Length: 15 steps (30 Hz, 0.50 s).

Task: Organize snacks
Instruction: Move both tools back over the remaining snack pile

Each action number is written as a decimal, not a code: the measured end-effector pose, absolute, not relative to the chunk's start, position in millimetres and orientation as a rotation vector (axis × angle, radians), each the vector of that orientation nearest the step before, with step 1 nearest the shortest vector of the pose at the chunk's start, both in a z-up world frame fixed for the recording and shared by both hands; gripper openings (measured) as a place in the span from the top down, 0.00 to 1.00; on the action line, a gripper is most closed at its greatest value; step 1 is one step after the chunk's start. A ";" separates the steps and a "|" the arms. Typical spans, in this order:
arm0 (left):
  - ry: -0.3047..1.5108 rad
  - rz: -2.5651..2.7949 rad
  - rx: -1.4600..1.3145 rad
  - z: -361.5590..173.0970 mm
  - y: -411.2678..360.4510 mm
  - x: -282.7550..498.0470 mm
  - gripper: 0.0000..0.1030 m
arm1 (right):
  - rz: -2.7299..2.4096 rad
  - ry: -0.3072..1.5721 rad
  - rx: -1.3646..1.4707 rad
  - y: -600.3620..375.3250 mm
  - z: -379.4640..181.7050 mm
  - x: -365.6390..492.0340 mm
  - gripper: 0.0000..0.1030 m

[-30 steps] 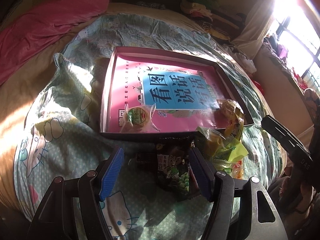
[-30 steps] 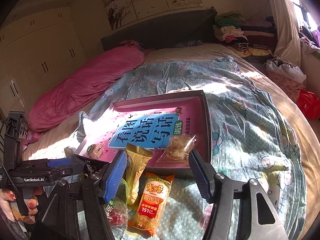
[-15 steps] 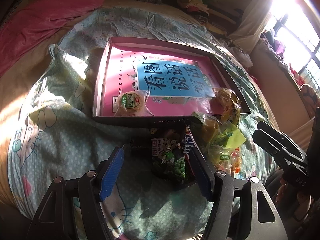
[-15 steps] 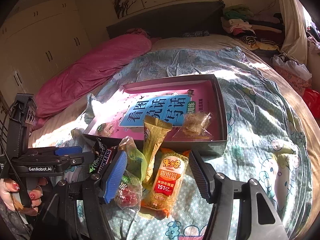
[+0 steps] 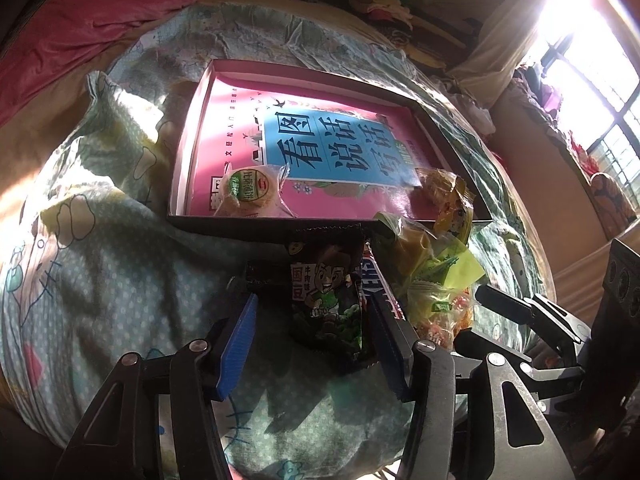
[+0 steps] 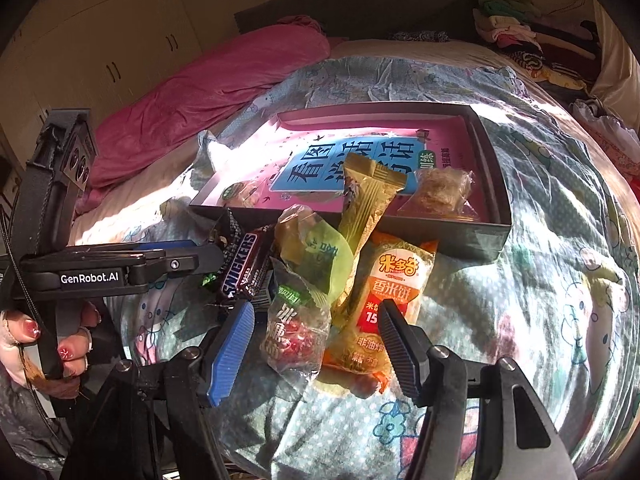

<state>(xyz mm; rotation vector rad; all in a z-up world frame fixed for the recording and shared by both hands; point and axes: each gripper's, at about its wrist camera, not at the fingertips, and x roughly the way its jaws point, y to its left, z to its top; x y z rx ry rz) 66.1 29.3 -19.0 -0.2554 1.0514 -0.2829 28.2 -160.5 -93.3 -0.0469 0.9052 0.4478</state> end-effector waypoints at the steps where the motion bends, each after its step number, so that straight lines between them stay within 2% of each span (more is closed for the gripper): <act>1: 1.055 -0.286 -0.259 -19.7 29.2 66.2 0.48 | 0.453 0.913 -0.054 -158.5 -95.5 27.5 0.38; 6: 1.068 -0.298 -0.269 -23.3 29.0 66.1 0.50 | 0.480 0.939 -0.097 -148.3 -104.9 24.7 0.39; 11: 1.083 -0.305 -0.283 -27.3 29.7 66.5 0.50 | 0.507 0.951 -0.117 -142.7 -110.8 23.0 0.50; 15: 1.092 -0.313 -0.311 -29.9 32.9 66.5 0.50 | 0.512 0.963 -0.124 -141.2 -115.6 24.5 0.52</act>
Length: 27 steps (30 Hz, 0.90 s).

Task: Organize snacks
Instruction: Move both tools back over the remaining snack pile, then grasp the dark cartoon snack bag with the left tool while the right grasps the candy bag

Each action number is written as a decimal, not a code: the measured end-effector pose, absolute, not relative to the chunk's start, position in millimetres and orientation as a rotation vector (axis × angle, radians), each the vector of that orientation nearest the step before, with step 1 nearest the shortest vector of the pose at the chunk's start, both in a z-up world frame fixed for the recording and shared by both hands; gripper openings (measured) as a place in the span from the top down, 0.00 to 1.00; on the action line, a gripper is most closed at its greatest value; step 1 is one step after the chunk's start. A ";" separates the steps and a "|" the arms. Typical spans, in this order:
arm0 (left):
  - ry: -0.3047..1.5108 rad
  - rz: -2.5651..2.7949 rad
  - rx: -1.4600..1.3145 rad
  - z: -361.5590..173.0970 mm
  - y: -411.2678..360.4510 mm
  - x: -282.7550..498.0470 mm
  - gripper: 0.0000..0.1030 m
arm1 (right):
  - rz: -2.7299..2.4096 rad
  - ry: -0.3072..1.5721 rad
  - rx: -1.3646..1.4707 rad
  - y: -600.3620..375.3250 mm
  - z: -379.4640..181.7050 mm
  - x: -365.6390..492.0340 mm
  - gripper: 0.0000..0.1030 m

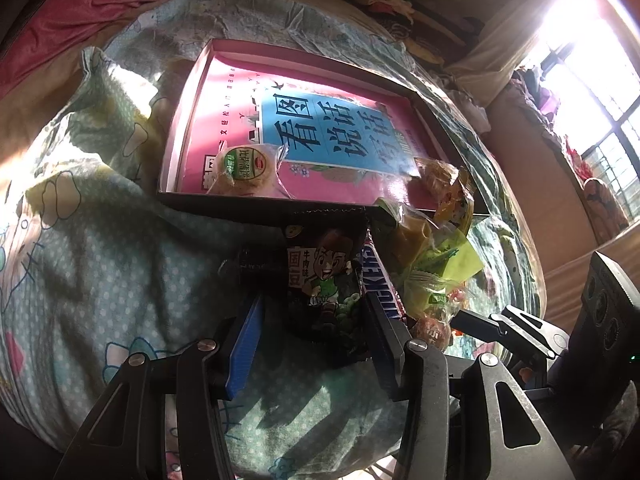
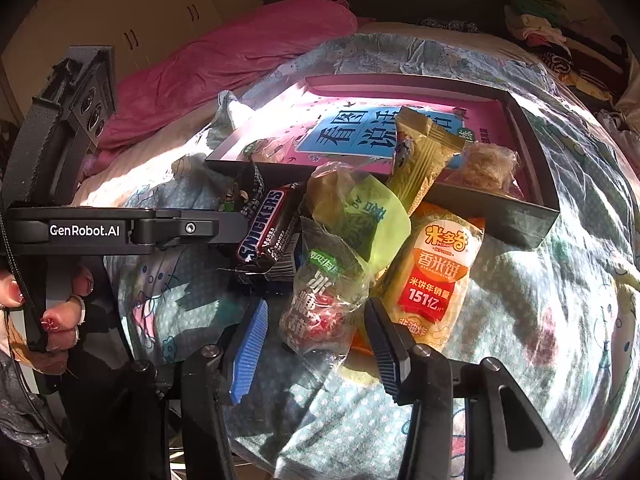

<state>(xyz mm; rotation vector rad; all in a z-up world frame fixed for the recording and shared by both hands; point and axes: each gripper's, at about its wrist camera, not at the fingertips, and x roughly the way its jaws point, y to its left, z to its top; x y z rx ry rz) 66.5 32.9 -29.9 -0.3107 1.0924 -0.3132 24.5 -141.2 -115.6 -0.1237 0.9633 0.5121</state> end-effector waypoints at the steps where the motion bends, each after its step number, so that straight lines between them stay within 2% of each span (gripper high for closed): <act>1: 1.094 -0.315 -0.319 -30.6 33.7 66.8 0.50 | 0.512 0.965 -0.121 -141.7 -115.9 25.3 0.53; 11: 1.106 -0.346 -0.427 -38.1 41.8 73.3 0.52 | 0.534 0.977 -0.143 -135.7 -121.5 26.5 0.58; 27: 1.124 -0.414 -0.582 -51.9 45.5 89.1 0.57 | 0.561 0.959 -0.098 -139.5 -115.8 27.7 0.60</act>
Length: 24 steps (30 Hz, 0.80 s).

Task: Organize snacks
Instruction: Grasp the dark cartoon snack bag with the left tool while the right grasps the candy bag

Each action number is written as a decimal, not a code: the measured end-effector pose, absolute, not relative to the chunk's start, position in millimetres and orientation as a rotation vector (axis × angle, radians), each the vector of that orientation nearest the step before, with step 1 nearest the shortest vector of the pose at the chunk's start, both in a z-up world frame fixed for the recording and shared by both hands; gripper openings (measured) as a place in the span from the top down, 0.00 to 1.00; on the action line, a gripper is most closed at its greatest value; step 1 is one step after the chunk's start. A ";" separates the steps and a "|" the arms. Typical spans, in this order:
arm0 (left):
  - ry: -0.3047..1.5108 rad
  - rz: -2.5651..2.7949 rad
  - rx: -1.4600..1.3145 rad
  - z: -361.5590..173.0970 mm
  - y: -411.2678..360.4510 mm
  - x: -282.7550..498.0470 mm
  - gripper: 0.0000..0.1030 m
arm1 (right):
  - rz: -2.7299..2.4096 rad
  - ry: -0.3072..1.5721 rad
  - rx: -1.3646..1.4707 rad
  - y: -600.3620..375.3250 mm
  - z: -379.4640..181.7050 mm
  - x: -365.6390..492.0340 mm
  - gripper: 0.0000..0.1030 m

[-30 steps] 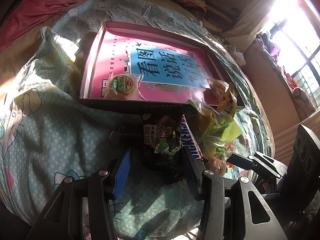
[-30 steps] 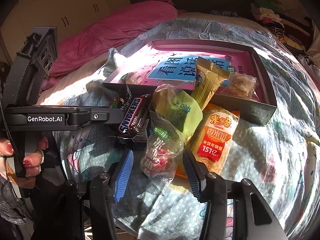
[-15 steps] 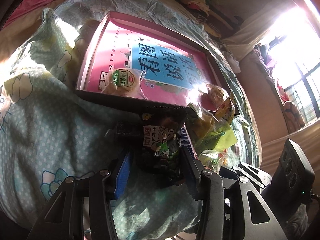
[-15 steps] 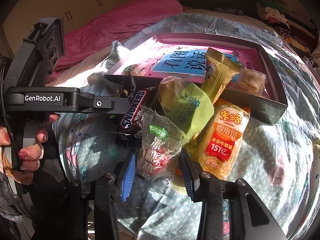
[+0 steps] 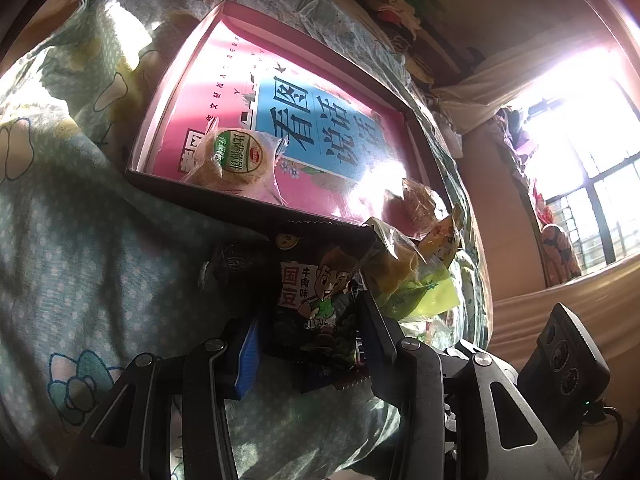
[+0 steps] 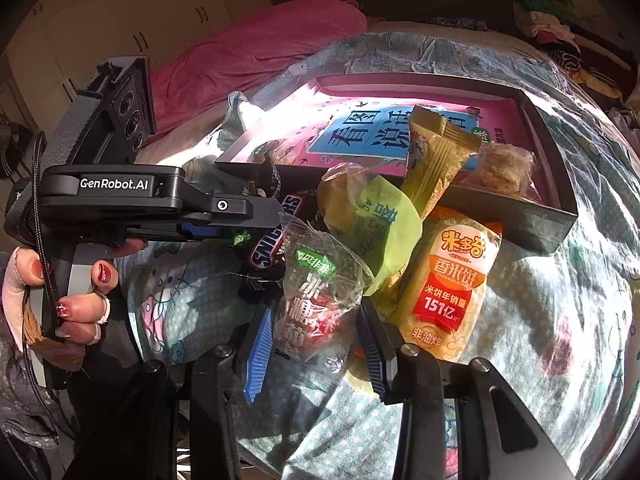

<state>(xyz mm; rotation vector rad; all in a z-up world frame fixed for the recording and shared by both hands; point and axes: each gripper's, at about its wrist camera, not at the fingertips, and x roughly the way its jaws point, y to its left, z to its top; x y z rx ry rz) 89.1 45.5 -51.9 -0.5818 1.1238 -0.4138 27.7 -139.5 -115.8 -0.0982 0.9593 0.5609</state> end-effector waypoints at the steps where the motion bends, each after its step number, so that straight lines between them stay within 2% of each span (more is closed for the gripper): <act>1: 1.122 -0.417 -0.585 -51.5 45.6 89.3 0.57 | 0.560 0.956 -0.095 -139.9 -114.8 27.9 0.60; 9: 1.102 -0.421 -0.587 -48.1 47.4 86.3 0.65 | 0.549 0.932 -0.046 -148.9 -108.0 31.5 0.60; 24: 1.032 -0.380 -0.520 -18.2 56.3 72.8 0.66 | 0.528 0.852 0.032 -167.5 -88.6 32.2 0.60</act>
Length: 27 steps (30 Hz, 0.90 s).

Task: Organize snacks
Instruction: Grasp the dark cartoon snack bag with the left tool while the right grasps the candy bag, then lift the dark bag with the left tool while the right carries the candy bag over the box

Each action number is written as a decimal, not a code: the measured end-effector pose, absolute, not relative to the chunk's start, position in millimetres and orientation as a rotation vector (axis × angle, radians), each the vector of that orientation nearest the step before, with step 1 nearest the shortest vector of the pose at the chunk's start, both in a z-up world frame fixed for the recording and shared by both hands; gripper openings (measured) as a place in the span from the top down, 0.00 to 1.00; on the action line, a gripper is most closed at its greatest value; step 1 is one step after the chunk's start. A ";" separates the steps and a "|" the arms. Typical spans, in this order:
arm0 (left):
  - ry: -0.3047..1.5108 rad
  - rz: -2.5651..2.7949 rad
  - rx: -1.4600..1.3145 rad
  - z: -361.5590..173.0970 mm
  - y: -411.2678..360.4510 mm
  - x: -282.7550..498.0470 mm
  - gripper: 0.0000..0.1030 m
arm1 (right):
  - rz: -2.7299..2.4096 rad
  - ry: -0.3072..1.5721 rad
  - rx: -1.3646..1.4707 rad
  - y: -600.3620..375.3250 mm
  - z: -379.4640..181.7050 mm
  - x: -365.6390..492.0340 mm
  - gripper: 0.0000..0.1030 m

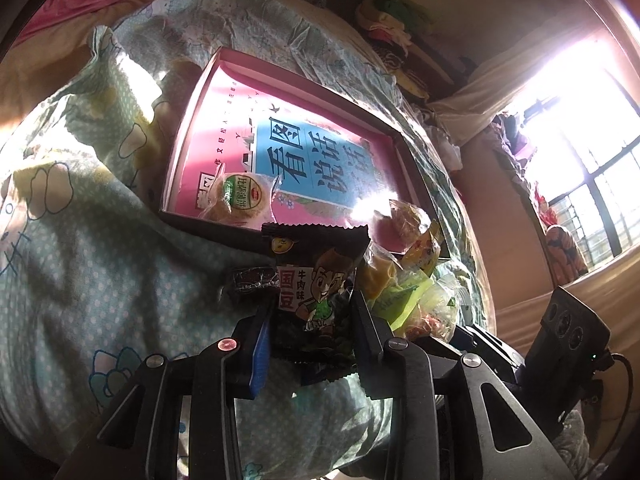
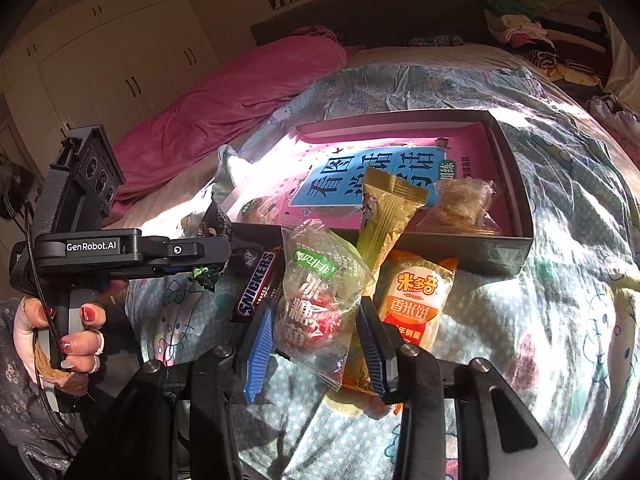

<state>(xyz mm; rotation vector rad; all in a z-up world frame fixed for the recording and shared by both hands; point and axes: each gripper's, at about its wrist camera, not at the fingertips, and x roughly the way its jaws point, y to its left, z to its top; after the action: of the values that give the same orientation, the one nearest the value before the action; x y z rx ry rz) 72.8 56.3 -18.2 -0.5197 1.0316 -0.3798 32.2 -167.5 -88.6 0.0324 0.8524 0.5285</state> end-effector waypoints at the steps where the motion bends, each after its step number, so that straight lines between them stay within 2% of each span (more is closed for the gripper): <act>1: 1.027 -0.376 -0.514 -16.1 56.5 72.6 0.66 | 0.524 0.846 0.040 -170.2 -87.1 32.8 0.60; 27: 0.951 -0.313 -0.427 14.3 49.6 79.4 0.66 | 0.400 0.738 0.118 -218.8 -61.6 51.4 0.60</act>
<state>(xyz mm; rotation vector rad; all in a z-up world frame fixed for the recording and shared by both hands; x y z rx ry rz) 79.4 49.6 14.3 -0.4269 0.9506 -0.3127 51.4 -218.8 -61.6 0.1179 0.7381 0.4000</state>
